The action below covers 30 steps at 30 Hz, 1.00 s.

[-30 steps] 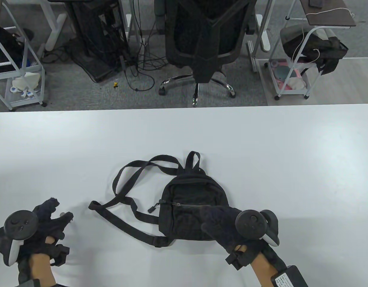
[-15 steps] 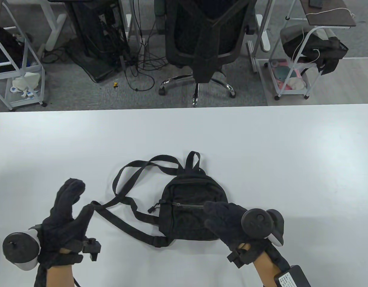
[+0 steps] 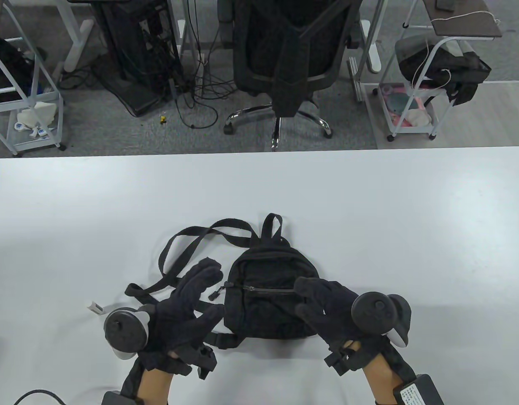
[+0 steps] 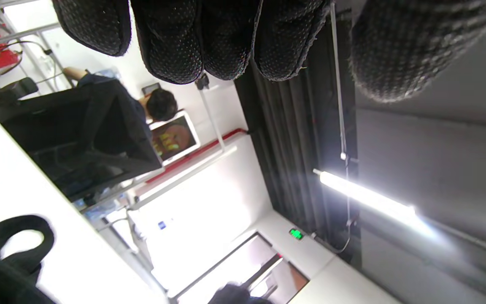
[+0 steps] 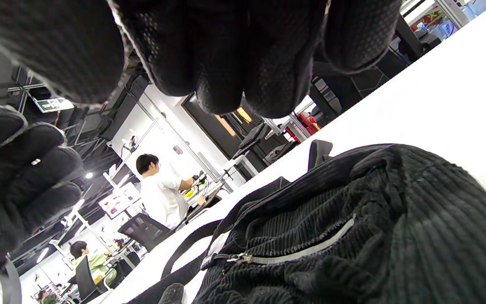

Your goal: Apply lubricant on backpack

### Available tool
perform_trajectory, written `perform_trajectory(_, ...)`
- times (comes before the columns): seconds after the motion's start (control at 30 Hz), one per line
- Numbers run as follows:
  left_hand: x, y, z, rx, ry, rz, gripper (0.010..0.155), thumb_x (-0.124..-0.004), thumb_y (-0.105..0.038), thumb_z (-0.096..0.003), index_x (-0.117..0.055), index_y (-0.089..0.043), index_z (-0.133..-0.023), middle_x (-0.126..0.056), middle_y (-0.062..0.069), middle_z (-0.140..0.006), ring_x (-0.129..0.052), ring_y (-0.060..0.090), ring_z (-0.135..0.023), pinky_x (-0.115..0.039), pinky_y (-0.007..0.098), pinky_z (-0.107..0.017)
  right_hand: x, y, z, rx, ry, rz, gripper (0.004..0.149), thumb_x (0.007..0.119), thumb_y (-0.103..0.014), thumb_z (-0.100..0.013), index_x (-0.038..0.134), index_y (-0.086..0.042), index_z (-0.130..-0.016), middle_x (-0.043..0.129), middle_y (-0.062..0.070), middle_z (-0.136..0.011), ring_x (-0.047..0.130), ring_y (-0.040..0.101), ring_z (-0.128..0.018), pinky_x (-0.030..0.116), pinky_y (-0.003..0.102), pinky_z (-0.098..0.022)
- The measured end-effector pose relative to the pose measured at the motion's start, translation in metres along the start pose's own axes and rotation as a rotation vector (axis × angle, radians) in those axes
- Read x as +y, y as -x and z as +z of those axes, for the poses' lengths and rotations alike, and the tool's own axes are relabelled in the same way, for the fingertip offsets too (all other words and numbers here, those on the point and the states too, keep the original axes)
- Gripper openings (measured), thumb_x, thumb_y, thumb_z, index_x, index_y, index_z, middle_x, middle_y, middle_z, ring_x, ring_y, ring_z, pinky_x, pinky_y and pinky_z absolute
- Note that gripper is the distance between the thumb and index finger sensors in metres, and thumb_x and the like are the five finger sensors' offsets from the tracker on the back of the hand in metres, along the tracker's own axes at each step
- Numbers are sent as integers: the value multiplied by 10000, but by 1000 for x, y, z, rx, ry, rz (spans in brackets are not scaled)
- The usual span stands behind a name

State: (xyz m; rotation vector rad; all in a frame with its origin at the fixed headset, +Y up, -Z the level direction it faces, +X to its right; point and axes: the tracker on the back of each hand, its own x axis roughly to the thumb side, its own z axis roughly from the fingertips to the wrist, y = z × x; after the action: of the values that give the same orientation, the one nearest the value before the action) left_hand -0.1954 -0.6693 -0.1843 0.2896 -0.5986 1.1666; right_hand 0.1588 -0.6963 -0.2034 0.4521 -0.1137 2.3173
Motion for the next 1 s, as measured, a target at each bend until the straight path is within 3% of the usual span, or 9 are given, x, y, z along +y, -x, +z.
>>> perform_trajectory(0.33, -45, 21, 5, 78, 230, -254, 705, -877, -543, -454, -776, -101, -993, -696, 234, -1059, -813, 532, -899, -649, 721, -657, -2, 4, -1, 9, -6, 5, 575, 853, -589, -461, 756, -350, -975, 833, -33, -967, 941, 289, -877, 684, 584, -684)
perform_trajectory(0.47, -71, 25, 5, 65, 393, -463, 684, -873, -549, -447, -811, -111, -969, -743, 217, -1037, -850, 508, -883, -674, 707, -650, -1, 6, -1, 19, -9, 11, 572, 852, -589, -462, 759, -349, -973, 834, -31, -966, 942, 285, -875, 684, 586, -682)
perform_trajectory(0.63, -99, 39, 12, 118, 598, -509, 636, -853, -503, -464, -820, -121, -972, -745, 211, -1048, -835, 513, -910, -669, 722, -646, -2, 6, -1, 26, -6, 10, 569, 851, -590, -461, 766, -347, -970, 842, -29, -959, 951, 292, -865, 689, 584, -679)
perform_trajectory(0.7, -108, 45, 14, 126, 677, -548, 625, -848, -486, -471, -804, -132, -984, -668, 212, -1085, -750, 514, -957, -632, 732, -659, 0, 6, -3, 28, -14, 14, 569, 850, -590, -461, 765, -348, -969, 842, -33, -959, 950, 292, -867, 689, 583, -680)
perform_trajectory(1.0, -114, 54, 17, 156, 708, -609, 602, -843, -490, -470, -809, -192, -991, -635, 122, -1121, -686, 423, -1004, -626, 617, -705, 6, 0, -9, 32, -49, 56, 572, 849, -589, -467, 758, -348, -977, 830, -29, -972, 937, 291, -880, 677, 590, -685)
